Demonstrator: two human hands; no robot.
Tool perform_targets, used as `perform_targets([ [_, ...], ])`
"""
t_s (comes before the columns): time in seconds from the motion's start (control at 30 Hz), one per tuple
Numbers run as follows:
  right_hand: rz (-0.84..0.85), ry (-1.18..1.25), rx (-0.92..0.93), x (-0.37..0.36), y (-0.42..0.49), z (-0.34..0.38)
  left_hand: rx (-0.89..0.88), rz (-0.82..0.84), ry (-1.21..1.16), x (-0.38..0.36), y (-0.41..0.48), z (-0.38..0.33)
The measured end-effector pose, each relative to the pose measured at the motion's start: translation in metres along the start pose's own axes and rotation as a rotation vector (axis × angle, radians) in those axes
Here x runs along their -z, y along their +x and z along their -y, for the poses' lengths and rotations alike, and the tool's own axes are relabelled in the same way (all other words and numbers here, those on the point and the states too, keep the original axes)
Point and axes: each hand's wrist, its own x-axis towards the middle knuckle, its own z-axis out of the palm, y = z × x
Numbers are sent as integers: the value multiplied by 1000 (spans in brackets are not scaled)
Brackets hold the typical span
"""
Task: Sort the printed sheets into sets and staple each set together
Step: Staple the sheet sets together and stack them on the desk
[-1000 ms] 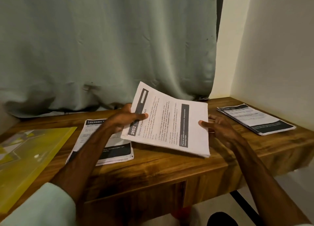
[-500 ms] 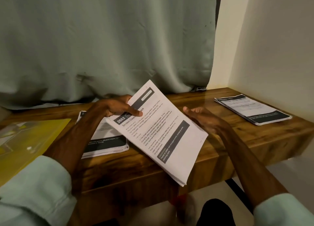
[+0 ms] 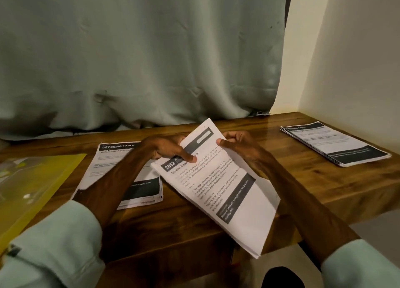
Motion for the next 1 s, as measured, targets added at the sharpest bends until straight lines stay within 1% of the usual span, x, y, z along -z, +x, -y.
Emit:
perform_targets([
  [0.1,-22,-50,37,-6,20,-1,6,-9,32,-6,14,9],
  [0.17,-29,-140,50,-8,36,-4,-15,-89,67,-6,23,14],
  [0.23,-24,-189,37,-9,49,-13,-107,-233,74,-2,32,17],
  [0.3,-11,-218,35,-14,61,-26,-249,-433,24,3,43,22],
  [0.37,-29,-188,32,-22,68,-39,-346,-637,17,8,55,28],
  [0.43,-66,-101,18,-31,70,-47,-403,-725,24,7,63,36],
  [0.57,-86,-21,46,-38,70,-53,-504,-803,47,2,67,43],
  [0.63,-74,3,63,-40,69,-55,-499,-824,42,3,69,45],
  [0.8,-69,47,75,-45,66,-56,-492,-779,47,9,75,49],
  [0.9,-67,33,90,-44,67,-58,-539,-775,140,8,74,49],
  [1.0,-68,46,87,-41,68,-59,-625,-816,277,5,74,44],
])
